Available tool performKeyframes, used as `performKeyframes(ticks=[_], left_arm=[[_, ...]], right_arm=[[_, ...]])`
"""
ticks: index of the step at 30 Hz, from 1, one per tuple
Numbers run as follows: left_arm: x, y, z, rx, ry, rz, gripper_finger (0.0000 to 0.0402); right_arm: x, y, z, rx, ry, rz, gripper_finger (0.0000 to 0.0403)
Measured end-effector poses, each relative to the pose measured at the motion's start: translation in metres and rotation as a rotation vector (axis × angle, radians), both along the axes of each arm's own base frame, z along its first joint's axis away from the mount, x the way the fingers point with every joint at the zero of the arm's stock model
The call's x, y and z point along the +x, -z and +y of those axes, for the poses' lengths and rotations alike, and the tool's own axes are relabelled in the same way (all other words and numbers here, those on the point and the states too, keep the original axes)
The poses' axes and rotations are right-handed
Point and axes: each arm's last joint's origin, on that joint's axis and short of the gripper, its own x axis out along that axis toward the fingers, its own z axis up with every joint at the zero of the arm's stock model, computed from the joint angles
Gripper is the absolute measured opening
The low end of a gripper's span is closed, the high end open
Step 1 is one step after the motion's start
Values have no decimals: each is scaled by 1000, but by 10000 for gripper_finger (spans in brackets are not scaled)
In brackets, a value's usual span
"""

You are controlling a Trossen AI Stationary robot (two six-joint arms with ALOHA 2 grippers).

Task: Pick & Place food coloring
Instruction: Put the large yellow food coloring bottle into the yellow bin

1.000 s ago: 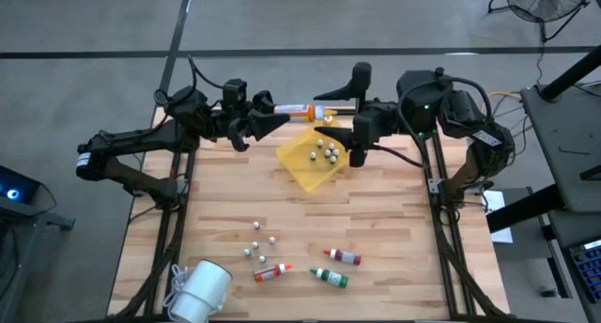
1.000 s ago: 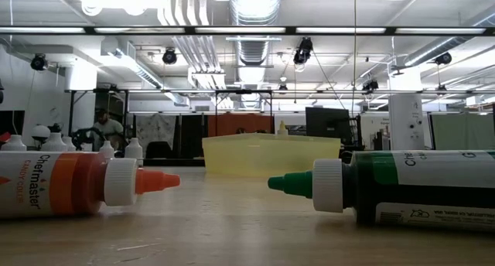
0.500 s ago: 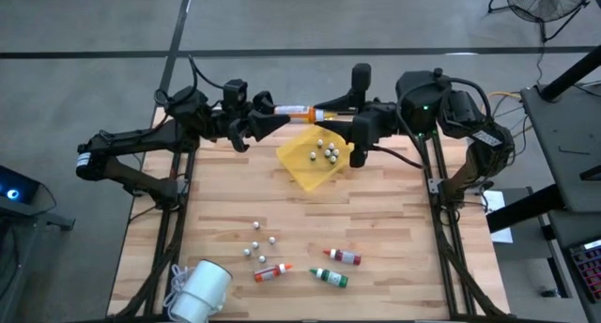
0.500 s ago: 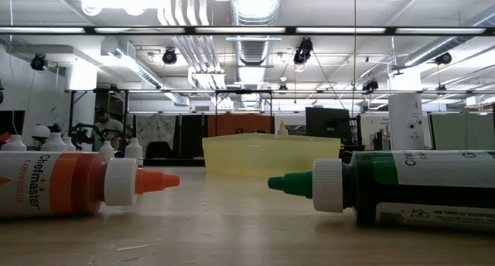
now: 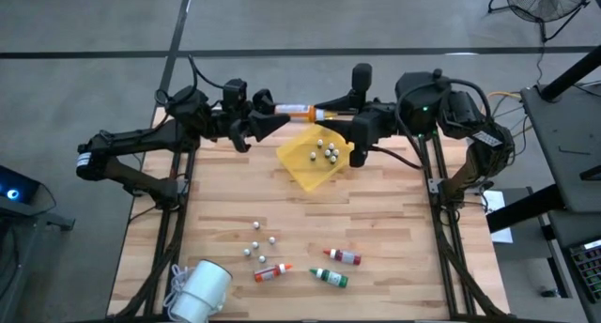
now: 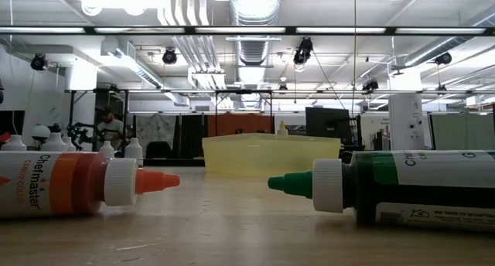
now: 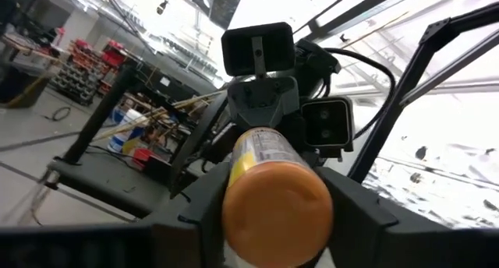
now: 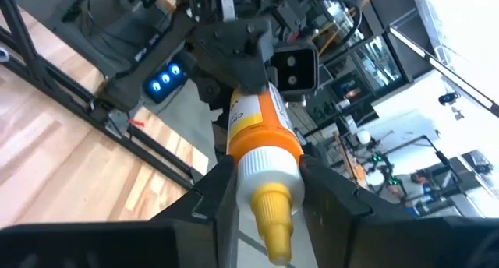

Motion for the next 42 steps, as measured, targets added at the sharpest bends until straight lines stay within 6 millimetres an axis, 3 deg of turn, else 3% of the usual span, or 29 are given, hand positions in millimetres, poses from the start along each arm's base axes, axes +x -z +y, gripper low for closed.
performKeyframes(ticks=[10,26,42], left_arm=[[-7,-2,-1,46,-27,18,246],[-44,-5,-5,103,-102,144,252],[-45,12,-5,139,-113,328,252]], right_arm=[[-8,3,-2,6,53,51,107],[-16,17,-9,68,162,196,107],[-33,42,-71,307,466,382,107]])
